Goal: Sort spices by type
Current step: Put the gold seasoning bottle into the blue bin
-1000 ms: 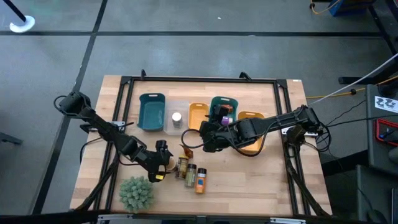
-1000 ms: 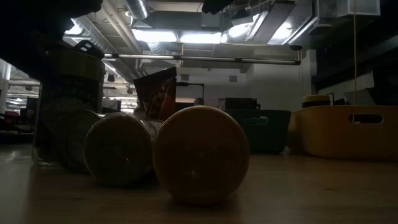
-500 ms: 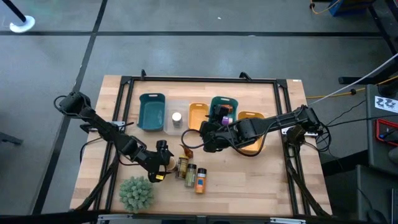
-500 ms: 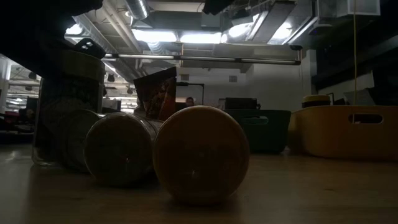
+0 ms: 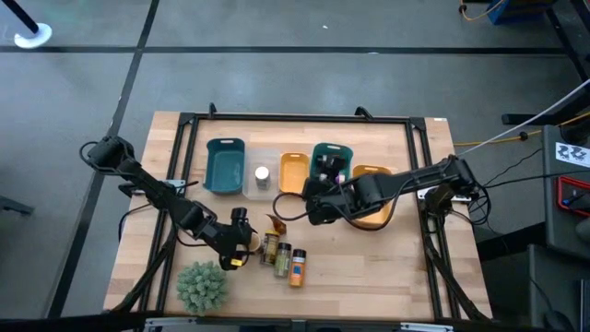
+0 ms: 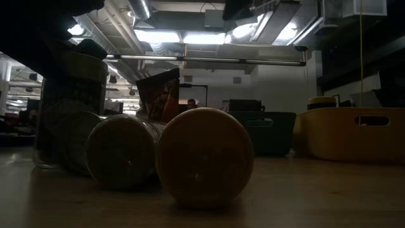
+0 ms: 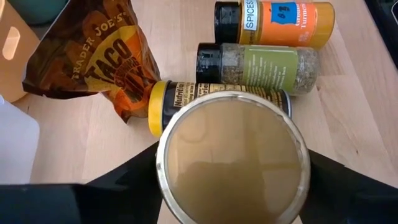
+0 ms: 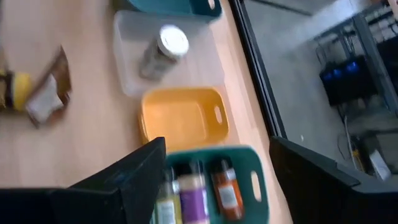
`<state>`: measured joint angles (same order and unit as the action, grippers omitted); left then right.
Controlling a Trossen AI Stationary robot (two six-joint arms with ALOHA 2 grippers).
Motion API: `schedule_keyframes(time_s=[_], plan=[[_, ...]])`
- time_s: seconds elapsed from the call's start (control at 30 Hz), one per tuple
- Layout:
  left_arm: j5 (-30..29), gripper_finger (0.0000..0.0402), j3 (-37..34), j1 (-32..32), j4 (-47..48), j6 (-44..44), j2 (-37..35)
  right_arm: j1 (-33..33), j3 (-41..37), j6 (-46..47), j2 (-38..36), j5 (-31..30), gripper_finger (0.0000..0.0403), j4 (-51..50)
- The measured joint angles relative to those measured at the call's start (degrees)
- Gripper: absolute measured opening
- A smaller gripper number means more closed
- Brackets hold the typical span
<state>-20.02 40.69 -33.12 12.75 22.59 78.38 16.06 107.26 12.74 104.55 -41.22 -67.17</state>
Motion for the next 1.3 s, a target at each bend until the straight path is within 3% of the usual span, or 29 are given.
schedule_keyframes(time_s=[0.13,0.33,0.53,0.93,1.1,1.3], plan=[[0.07,0.0261,-0.09,0.09,0.51,-0.03,-1.88,-0.75,0.00,5.34,-0.70,-1.35,0.0287,-5.90],[-0.04,0.0261,-0.07,1.33,2.11,-0.55,-7.61,-0.75,-0.51,8.58,-1.11,-3.05,0.0287,-6.82],[-2.77,0.0264,-0.07,5.01,11.06,-0.67,-17.77,-0.71,-5.15,8.60,-1.13,-1.89,0.0287,-0.51],[-14.66,0.0264,0.02,16.45,27.50,-4.86,-38.34,-0.73,-12.61,6.15,-1.11,8.28,0.0287,17.15],[-21.54,0.0265,0.02,21.64,33.21,-5.05,-41.69,-0.73,-15.58,5.97,-1.11,12.63,0.0287,23.73],[-22.56,0.0265,0.02,27.22,34.79,-2.88,-41.11,-0.73,-19.34,5.87,-1.11,15.66,0.0287,31.15]])
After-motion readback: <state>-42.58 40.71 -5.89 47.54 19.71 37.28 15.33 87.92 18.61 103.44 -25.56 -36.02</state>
